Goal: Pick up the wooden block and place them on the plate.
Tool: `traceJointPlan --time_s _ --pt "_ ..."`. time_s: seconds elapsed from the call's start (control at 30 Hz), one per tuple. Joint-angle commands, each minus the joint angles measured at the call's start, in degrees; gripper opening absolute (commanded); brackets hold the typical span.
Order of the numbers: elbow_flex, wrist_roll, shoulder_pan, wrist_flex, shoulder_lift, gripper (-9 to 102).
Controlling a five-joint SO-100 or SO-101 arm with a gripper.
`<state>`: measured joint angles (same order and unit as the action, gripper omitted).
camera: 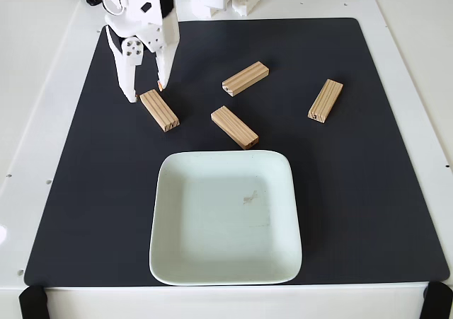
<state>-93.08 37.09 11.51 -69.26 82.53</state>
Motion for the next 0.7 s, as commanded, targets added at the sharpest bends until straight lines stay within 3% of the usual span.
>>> traceJointPlan --time_s 0.0,0.67 --pt "2.9 0.5 -0.2 0.5 -0.7 21" --pt "6.1 0.5 -1.5 0.6 -6.2 21"
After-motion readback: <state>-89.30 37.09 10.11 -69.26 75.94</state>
